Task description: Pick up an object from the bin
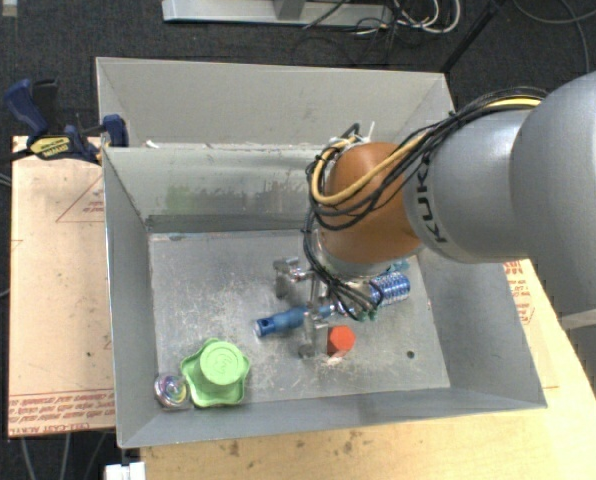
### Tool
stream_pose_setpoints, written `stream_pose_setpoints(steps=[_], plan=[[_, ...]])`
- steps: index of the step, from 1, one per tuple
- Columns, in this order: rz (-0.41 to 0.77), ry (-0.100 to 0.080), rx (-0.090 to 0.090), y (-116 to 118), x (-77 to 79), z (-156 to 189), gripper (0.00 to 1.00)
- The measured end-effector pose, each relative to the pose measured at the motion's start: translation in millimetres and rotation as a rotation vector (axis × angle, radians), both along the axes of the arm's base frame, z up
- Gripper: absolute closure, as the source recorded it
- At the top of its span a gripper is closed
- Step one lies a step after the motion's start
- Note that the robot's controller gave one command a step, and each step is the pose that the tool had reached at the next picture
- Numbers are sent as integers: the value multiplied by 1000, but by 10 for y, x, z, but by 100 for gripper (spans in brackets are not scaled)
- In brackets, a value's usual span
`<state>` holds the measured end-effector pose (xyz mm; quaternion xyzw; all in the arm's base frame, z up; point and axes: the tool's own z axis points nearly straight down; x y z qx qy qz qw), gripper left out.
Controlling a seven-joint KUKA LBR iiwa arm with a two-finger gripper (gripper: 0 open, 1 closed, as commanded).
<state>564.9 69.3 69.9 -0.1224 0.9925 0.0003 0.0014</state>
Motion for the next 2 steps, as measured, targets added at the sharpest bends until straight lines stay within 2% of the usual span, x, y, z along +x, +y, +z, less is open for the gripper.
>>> stream_pose_setpoints(steps=[1, 2], plan=[[0, 1, 1, 4, -11, 29, 100], [40, -9, 1, 114, 313, 1289, 100]])
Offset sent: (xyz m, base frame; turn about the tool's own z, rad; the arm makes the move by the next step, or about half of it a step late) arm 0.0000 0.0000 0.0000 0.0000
